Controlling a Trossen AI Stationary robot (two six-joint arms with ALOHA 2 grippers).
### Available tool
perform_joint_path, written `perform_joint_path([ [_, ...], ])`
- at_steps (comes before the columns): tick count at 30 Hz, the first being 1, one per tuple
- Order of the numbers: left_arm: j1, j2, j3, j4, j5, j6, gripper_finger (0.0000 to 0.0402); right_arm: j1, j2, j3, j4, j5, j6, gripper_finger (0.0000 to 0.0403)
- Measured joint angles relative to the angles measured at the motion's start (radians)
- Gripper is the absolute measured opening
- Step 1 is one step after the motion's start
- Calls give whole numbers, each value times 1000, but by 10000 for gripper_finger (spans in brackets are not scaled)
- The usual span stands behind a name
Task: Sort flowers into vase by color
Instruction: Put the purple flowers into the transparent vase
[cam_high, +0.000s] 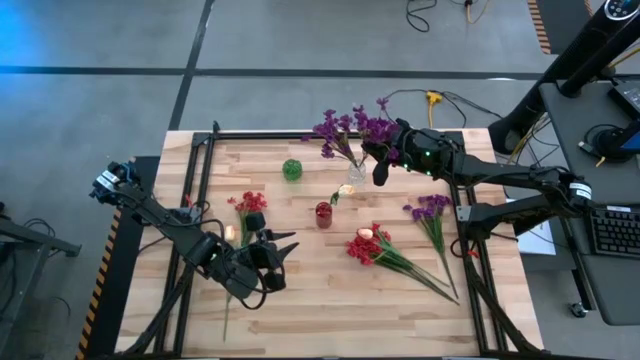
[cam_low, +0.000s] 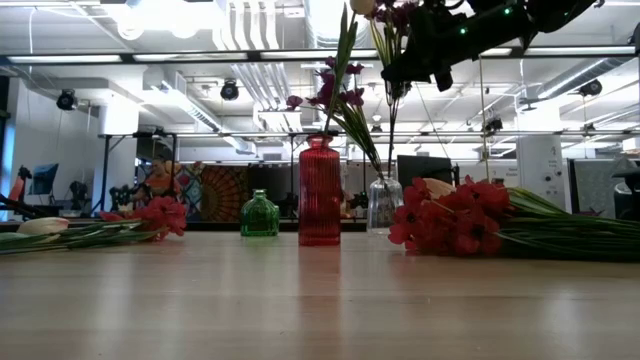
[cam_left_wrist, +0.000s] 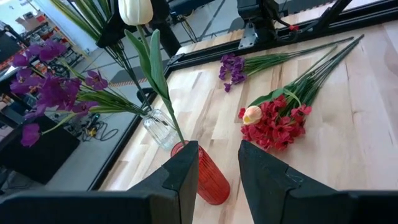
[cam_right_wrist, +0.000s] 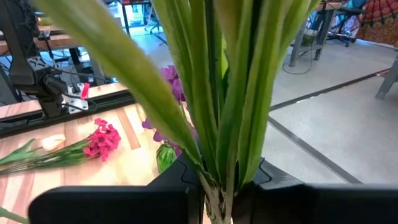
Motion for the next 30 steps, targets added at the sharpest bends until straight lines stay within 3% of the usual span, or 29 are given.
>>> perform_joint_path([
  [6, 1, 0, 0, 0, 0, -3, 98, 0, 0, 0, 0, 0, -7, 47],
  [16, 1, 0, 0, 2, 0, -4, 98, -1, 0, 0, 6, 0, -3, 149],
  [30, 1, 0, 0, -2, 0, -59, 97, -19, -9, 0, -55, 3, 37, 236],
])
